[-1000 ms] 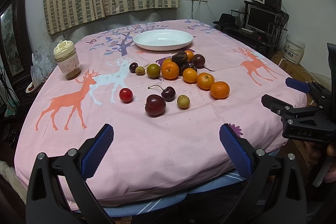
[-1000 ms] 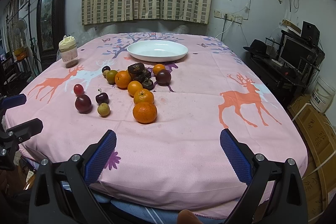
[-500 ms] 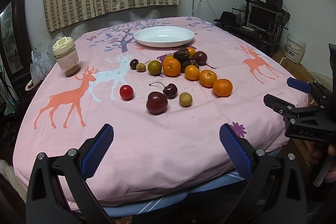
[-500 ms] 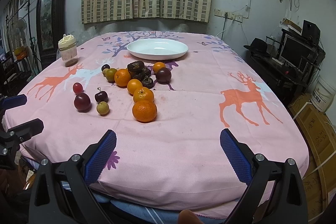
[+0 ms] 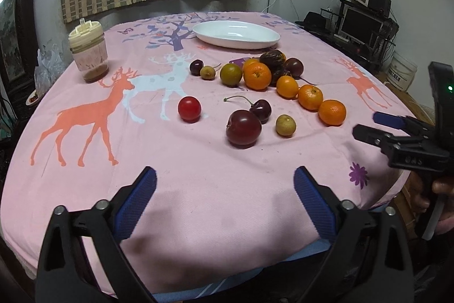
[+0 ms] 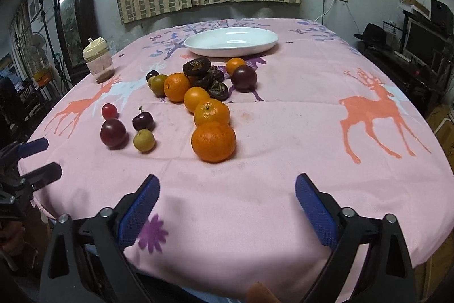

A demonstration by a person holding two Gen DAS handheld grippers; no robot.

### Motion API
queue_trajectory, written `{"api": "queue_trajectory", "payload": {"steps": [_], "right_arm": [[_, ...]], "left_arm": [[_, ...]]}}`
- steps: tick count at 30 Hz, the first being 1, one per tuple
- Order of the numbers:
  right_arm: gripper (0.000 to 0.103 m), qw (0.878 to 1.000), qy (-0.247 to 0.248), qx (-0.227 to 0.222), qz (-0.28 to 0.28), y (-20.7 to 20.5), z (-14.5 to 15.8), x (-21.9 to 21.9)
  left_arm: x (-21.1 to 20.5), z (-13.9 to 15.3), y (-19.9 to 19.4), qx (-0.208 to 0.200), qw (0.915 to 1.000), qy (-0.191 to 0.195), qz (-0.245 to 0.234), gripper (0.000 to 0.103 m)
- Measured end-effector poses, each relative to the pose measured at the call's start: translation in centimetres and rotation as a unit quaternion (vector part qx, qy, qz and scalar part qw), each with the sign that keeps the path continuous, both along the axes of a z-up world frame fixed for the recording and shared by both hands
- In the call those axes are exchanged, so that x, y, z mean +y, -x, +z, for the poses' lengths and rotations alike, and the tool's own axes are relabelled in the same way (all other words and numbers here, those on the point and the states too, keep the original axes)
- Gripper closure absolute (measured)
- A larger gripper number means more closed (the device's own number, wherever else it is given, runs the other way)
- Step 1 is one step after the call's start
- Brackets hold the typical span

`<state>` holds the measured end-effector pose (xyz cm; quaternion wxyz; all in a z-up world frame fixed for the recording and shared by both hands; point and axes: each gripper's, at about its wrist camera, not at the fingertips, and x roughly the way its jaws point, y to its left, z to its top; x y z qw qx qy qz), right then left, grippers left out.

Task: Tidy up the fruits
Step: 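Grasp a large orange with the right tool while the left tool grasps a dark red plum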

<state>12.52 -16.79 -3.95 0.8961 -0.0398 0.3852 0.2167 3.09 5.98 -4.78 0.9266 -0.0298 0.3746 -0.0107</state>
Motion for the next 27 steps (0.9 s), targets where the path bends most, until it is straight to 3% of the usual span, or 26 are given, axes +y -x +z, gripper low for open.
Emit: {"api": "queue_trajectory", "payload": {"steps": [2, 10, 13, 15, 16, 27], "right_arm": [[0.016, 1.0, 0.006, 0.005, 0.005, -1.0, -0.2, 0.7], [0.028, 0.999, 0.027, 0.033, 0.016, -4.4, -1.6, 2.6], [0.045, 0.999, 0.03, 0.04, 0.019, -4.5, -2.2, 2.7], [0.056, 0.998, 0.028, 0.036, 0.032, -4.2, -2.1, 2.7], [0.06, 0.999, 0.021, 0.036, 0.035, -4.1, -1.9, 2.6], [0.061, 0.998, -0.023, 0.052, 0.028, -3.6, -1.2, 1.0]], "left_arm": [[0.5, -0.3, -0.6, 0.009, 0.9999, 0.011, -0.006, 0.022], [1.0, -1.0, -3.2, 0.023, 0.9991, 0.029, -0.02, 0.023], [0.7, -1.2, -4.1, 0.029, 0.9987, 0.033, -0.028, 0.023], [0.4, -1.4, -4.9, 0.035, 0.9982, 0.035, -0.035, 0.029], [0.2, -1.5, -5.3, 0.039, 0.9977, 0.035, -0.041, 0.037], [-1.5, -2.4, -9.1, 0.062, 0.9956, 0.011, -0.069, 0.051]]}}
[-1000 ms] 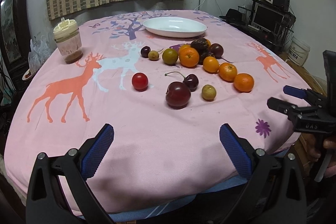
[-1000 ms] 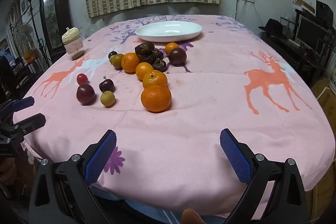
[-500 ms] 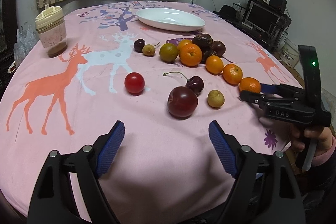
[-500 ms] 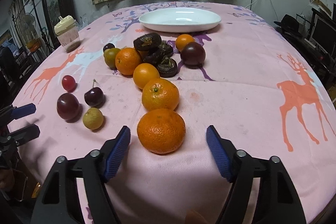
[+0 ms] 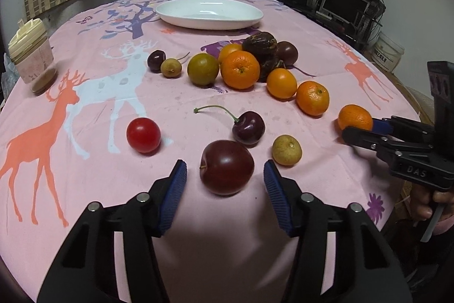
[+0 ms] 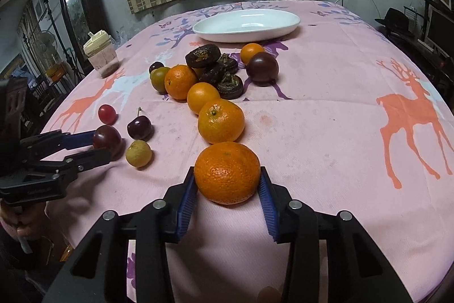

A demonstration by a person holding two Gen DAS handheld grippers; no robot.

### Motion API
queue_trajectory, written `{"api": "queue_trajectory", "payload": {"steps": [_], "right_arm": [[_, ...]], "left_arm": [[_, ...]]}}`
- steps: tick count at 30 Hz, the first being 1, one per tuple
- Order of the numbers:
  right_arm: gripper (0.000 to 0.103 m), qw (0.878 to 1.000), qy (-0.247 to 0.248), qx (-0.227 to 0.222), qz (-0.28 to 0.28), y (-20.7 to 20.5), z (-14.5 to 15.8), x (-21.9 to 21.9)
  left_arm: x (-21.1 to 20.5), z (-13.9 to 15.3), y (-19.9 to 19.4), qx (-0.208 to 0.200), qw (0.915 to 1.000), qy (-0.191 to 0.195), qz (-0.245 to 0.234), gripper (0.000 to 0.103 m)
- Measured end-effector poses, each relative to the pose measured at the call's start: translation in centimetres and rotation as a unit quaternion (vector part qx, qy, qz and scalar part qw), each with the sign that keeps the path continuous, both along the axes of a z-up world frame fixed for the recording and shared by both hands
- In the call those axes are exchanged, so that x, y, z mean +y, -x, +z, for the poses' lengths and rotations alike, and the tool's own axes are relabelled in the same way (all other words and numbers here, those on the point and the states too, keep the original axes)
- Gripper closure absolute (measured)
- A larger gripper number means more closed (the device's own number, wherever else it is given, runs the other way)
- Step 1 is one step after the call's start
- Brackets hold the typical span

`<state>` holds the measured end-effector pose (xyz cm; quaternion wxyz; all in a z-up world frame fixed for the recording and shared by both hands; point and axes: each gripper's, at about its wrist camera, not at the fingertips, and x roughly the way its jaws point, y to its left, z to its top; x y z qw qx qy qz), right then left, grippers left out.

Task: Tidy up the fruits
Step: 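Grasp a large orange with the right tool while the left tool grasps a dark red plum, then carry the orange to the white plate and release with the right tool while the left tool places the plum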

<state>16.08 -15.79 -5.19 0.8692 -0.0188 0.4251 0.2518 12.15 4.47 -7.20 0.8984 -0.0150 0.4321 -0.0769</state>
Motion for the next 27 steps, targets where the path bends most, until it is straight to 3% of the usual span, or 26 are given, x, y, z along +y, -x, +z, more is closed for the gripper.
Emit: {"api": "queue_trajectory", "payload": {"steps": [3, 9, 14, 17, 21, 24, 27], "right_arm": [[0.061, 1.0, -0.004, -0.001, 0.001, -0.2, 0.1, -0.2], [0.061, 1.0, -0.021, 0.001, 0.007, -1.3, 1.0, -0.3], [0.06, 0.998, -0.053, -0.008, 0.015, -5.3, 3.8, 0.2], [0.06, 0.997, -0.071, -0.025, 0.007, -9.7, 5.9, 1.2], [0.06, 0.997, -0.067, -0.033, -0.021, -18.2, 7.0, 3.6], [0.06, 0.998, -0.04, -0.01, -0.038, -24.5, 5.6, 5.7], [0.06, 0.999, -0.011, 0.022, -0.036, -28.9, 3.2, 7.5]], "left_arm": [[-0.2, -0.3, -0.6, 0.012, 0.9999, -0.003, -0.007, 0.063], [0.4, -0.2, -0.7, 0.019, 0.9997, 0.009, -0.013, 0.065], [1.9, 3.7, -3.1, -0.01, 0.9989, 0.032, -0.032, 0.065], [2.6, 6.7, -7.6, -0.036, 0.9978, 0.038, -0.041, 0.065], [3.0, 8.9, -16.6, -0.045, 0.9977, 0.039, -0.032, 0.065], [2.9, 8.6, -23.6, -0.025, 0.9989, 0.035, -0.022, 0.065], [2.9, 6.6, -29.4, 0.014, 0.9997, 0.019, -0.003, 0.065]]}}
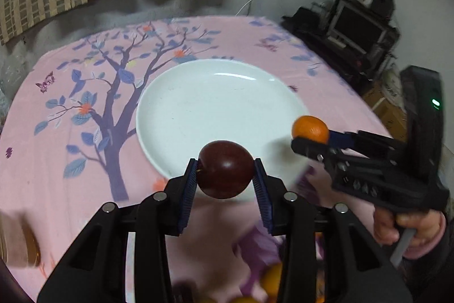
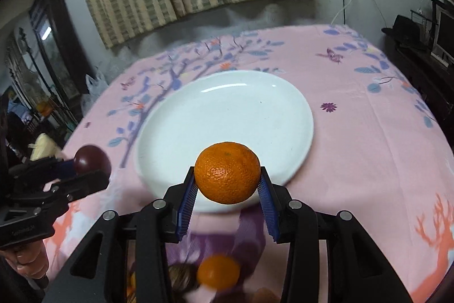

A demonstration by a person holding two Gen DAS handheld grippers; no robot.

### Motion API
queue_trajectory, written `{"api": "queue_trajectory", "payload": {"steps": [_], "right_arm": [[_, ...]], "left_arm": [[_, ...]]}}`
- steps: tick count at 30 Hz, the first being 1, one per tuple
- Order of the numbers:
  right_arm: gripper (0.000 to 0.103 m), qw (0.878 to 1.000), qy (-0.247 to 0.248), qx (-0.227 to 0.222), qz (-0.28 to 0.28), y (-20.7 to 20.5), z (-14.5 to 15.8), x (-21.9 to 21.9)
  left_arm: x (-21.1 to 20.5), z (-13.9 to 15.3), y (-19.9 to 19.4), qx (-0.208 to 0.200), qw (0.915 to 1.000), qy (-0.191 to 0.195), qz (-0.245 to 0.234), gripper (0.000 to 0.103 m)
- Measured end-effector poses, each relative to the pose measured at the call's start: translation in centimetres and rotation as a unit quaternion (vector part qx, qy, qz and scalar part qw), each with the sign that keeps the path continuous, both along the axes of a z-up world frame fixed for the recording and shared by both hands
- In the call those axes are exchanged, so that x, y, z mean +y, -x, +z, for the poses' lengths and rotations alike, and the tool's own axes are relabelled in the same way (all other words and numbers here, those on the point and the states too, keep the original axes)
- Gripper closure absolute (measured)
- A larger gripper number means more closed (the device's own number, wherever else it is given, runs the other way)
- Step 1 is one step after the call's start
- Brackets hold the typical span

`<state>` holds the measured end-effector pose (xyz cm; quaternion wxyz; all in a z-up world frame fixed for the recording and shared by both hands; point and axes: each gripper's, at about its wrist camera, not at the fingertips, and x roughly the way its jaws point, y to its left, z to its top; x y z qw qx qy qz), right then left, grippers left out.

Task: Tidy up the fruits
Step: 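Carry the orange to the white plate and release with the right tool while the left tool places the plum, then grasp a small yellow-green fruit with the right tool while the left tool reaches for a red cherry tomato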

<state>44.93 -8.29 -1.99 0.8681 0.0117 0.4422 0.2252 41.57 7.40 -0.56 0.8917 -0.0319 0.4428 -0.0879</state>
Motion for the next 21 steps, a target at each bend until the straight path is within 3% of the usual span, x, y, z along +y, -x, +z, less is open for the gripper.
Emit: {"api": "queue_trajectory", "payload": {"steps": [4, 10, 11, 12, 16, 18, 21], "right_arm": [[0.06, 0.999, 0.033, 0.016, 0.003, -2.5, -2.2, 1.3], [0.059, 0.998, 0.06, 0.024, 0.011, -3.4, -3.7, 2.1], [0.055, 0.998, 0.062, 0.021, 0.013, -3.2, -3.7, 2.2], [0.04, 0.998, 0.06, 0.017, 0.016, -3.0, -3.4, 2.2], [0.025, 0.998, 0.064, -0.027, -0.003, 0.0, -0.4, 0.8], [0.013, 0.996, 0.059, -0.069, -0.009, 3.3, 2.0, -0.4], [0.009, 0.992, 0.03, -0.126, -0.012, 9.4, 4.8, -2.4]], "left_arm": [[-0.3, -2.8, -4.1, 0.037, 0.9989, -0.026, 0.011, 0.065], [-0.4, -5.1, -5.5, 0.06, 0.9971, -0.043, 0.017, 0.062], [-0.5, -5.0, -5.4, 0.058, 0.997, -0.046, 0.021, 0.05], [-0.4, -4.6, -5.0, 0.051, 0.9971, -0.05, 0.026, 0.047], [1.0, -0.8, -1.4, -0.009, 0.9984, -0.041, 0.038, 0.008], [2.2, 1.3, 2.0, -0.042, 0.9982, -0.018, 0.038, 0.006], [3.7, 2.6, 6.7, -0.06, 0.997, -0.016, 0.048, 0.005]]}}
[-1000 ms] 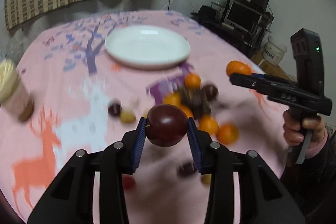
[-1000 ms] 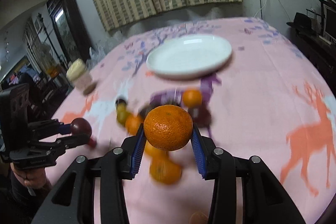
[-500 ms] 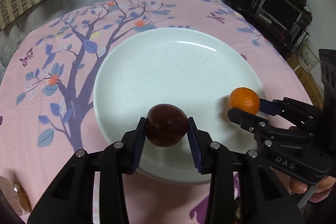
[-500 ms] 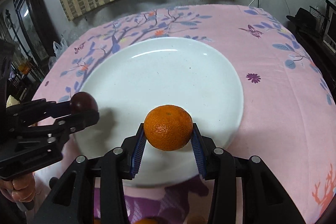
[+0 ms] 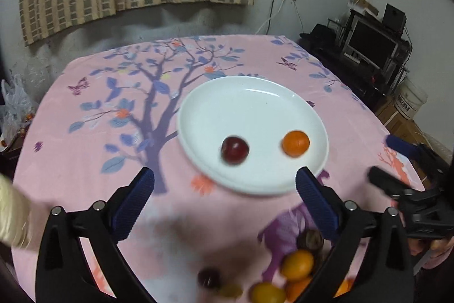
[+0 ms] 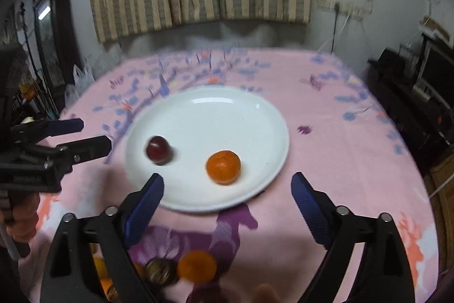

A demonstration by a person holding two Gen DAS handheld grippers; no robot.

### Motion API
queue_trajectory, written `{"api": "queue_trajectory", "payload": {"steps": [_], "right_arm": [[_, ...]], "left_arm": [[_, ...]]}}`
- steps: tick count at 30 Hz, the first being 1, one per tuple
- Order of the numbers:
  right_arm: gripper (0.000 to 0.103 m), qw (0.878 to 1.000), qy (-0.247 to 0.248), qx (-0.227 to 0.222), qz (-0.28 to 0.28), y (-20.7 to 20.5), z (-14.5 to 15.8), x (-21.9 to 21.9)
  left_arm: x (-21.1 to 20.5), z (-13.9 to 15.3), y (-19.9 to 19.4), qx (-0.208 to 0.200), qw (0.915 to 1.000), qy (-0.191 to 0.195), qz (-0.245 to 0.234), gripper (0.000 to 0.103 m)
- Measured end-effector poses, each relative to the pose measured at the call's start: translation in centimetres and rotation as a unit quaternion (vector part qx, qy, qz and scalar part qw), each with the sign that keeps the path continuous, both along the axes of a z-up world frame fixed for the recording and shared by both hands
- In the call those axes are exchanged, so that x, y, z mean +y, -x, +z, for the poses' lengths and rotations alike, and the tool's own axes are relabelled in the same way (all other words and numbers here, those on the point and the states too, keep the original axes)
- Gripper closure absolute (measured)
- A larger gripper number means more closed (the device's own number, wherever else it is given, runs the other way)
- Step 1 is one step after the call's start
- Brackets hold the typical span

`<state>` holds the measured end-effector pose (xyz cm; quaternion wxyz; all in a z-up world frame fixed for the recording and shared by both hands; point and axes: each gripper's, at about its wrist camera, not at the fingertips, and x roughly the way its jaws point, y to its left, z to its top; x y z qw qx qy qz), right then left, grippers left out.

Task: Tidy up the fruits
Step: 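Grasp a small yellow-green fruit with the right tool while the left tool reaches for a red cherry tomato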

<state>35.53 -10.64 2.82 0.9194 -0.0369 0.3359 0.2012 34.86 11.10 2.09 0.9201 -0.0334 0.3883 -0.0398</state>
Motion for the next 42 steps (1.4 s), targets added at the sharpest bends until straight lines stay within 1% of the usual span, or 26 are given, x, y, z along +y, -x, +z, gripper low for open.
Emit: {"api": "queue_trajectory", "payload": {"steps": [1, 2, 4, 5, 7, 9, 10, 12, 14, 16, 18, 19, 23, 24, 28, 31, 32, 33, 36, 37, 38, 39, 40, 41, 42], "right_arm": [[0.009, 1.0, -0.019, -0.014, 0.001, 2.2, 0.7, -0.7], [0.007, 0.998, -0.056, -0.029, 0.012, 5.3, 1.1, -1.6], [0.005, 0.992, -0.109, -0.03, 0.061, 9.7, 1.1, -2.2], [0.005, 0.989, -0.12, -0.025, 0.08, 11.8, 0.7, -2.1], [0.005, 0.988, -0.114, -0.009, 0.105, 15.6, -0.9, -1.3], [0.005, 0.988, -0.094, 0.022, 0.119, 18.1, -3.0, -0.1], [0.005, 0.99, -0.075, 0.034, 0.117, 18.9, -3.9, 0.6], [0.005, 0.989, -0.05, 0.055, 0.126, 20.2, -5.6, 1.8], [0.008, 0.99, -0.031, 0.055, 0.122, 20.8, -6.4, 2.5], [0.016, 0.99, -0.008, 0.064, 0.124, 20.8, -7.0, 3.2], [0.029, 0.99, 0.008, 0.068, 0.123, 21.3, -7.7, 3.4], [0.032, 0.99, 0.015, 0.07, 0.122, 21.2, -7.9, 3.7], [0.049, 0.989, 0.026, 0.082, 0.118, 20.9, -8.6, 4.4], [0.052, 0.989, 0.029, 0.084, 0.117, 20.9, -8.8, 4.5], [0.055, 0.989, 0.042, 0.075, 0.119, 21.5, -8.9, 4.9], [0.069, 0.99, 0.05, 0.068, 0.115, 21.4, -9.0, 4.9], [0.076, 0.99, 0.05, 0.067, 0.115, 21.3, -9.0, 4.8], [0.078, 0.99, 0.044, 0.067, 0.115, 21.3, -9.0, 4.6], [0.079, 0.991, 0.01, 0.08, 0.111, 20.9, -9.0, 3.8], [0.079, 0.99, -0.003, 0.085, 0.109, 20.6, -9.0, 3.4], [0.079, 0.99, -0.013, 0.09, 0.106, 20.5, -9.0, 3.1], [0.078, 0.99, -0.024, 0.095, 0.102, 20.3, -9.0, 2.8], [0.078, 0.989, -0.032, 0.1, 0.101, 20.1, -9.1, 2.6], [0.078, 0.989, -0.039, 0.103, 0.1, 20.1, -9.1, 2.4], [0.078, 0.989, -0.041, 0.104, 0.1, 20.1, -9.1, 2.3]], "left_arm": [[0.6, 0.1, 2.0, -0.007, 1.0, -0.002, 0.003, 0.005], [1.1, 0.0, 3.7, -0.012, 0.9999, -0.003, 0.005, 0.005], [2.1, -0.4, 7.0, -0.022, 0.9997, 0.001, 0.01, 0.005], [2.7, -0.9, 8.8, -0.025, 0.9996, 0.005, 0.013, 0.005], [3.6, -2.1, 12.0, -0.025, 0.9993, 0.015, 0.023, 0.005], [4.2, -3.4, 14.5, -0.02, 0.9989, 0.021, 0.035, 0.005], [4.5, -4.1, 15.6, -0.017, 0.9988, 0.026, 0.039, 0.005], [4.9, -5.4, 17.9, -0.011, 0.9983, 0.039, 0.042, 0.005], [5.2, -6.5, 19.6, -0.009, 0.9979, 0.047, 0.045, 0.005], [5.4, -7.2, 20.8, -0.007, 0.9975, 0.049, 0.05, 0.005], [5.5, -7.9, 21.7, -0.005, 0.9973, 0.051, 0.053, 0.005], [5.6, -8.0, 21.9, -0.002, 0.9971, 0.053, 0.055, 0.005], [6.0, -7.8, 22.1, -0.012, 0.9964, 0.068, 0.05, 0.005], [6.0, -7.9, 22.1, -0.009, 0.9964, 0.07, 0.048, 0.005], [5.9, -7.8, 22.3, -0.013, 0.9962, 0.076, 0.04, 0.005], [5.5, -7.7, 22.4, -0.017, 0.9969, 0.071, 0.028, 0.005], [5.2, -7.6, 22.4, -0.019, 0.9975, 0.064, 0.023, 0.005], [4.8, -7.6, 22.5, -0.02, 0.9981, 0.056, 0.017, 0.005], [3.1, -7.4, 22.4, -0.021, 0.9994, 0.023, -0.016, 0.005], [2.3, -7.5, 22.3, -0.02, 0.9993, 0.006, -0.03, 0.005], [1.7, -7.5, 22.2, -0.02, 0.999, -0.008, -0.04, 0.007], [1.1, -7.6, 22.1, -0.018, 0.9983, -0.02, -0.052, 0.01], [0.7, -7.7, 21.9, -0.014, 0.9978, -0.024, -0.06, 0.021], [0.3, -7.9, 21.5, -0.005, 0.9973, -0.023, -0.069, 0.028], [0.1, -8.2, 21.0, 0.005, 0.9971, -0.02, -0.073, 0.032]]}}
